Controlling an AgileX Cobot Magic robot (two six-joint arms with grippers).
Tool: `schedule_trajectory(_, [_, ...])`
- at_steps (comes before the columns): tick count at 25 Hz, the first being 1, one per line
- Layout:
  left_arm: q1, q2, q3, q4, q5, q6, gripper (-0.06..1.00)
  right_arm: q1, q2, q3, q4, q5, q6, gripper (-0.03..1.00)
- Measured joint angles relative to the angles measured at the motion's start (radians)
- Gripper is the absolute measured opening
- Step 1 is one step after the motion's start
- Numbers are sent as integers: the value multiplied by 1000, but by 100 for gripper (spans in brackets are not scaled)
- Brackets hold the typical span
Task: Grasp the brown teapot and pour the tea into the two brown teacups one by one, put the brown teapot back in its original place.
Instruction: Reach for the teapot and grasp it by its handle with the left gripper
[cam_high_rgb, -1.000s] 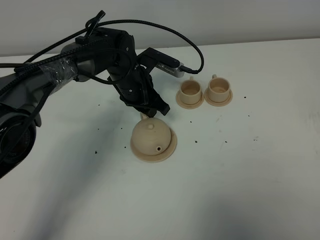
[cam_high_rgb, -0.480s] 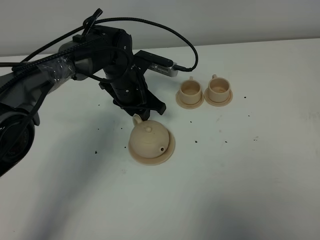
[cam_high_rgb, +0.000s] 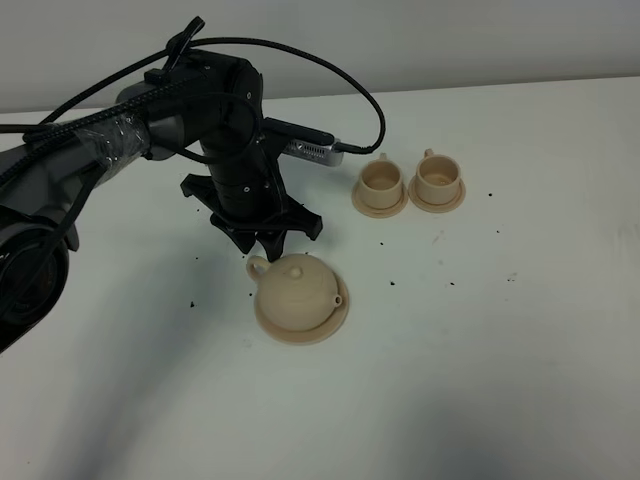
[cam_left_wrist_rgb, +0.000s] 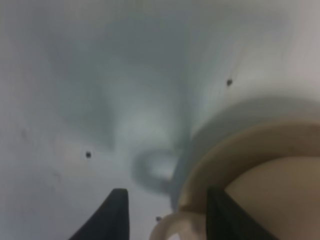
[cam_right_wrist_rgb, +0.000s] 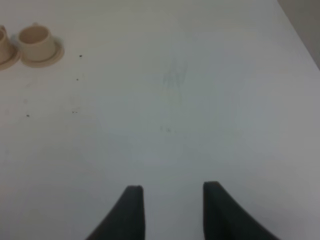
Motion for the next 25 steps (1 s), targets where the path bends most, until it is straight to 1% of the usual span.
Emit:
schedule_trajectory(6, [0, 0, 0, 0, 84, -39, 41, 0, 0, 0, 0, 0, 0, 31])
schedule_trajectory(14, [-1, 0, 0, 15, 85, -56, 41, 0, 0, 0, 0, 0, -1, 31])
schedule_trajectory(21, [-2, 0, 0, 18, 85, -50, 41, 0, 0, 0, 0, 0, -1, 31])
schedule_trajectory(23, [-3, 0, -5, 35, 85, -30, 41, 0, 0, 0, 0, 0, 0, 31])
schedule_trajectory(25, [-3, 0, -26, 72, 85, 4, 41, 0, 0, 0, 0, 0, -1, 31])
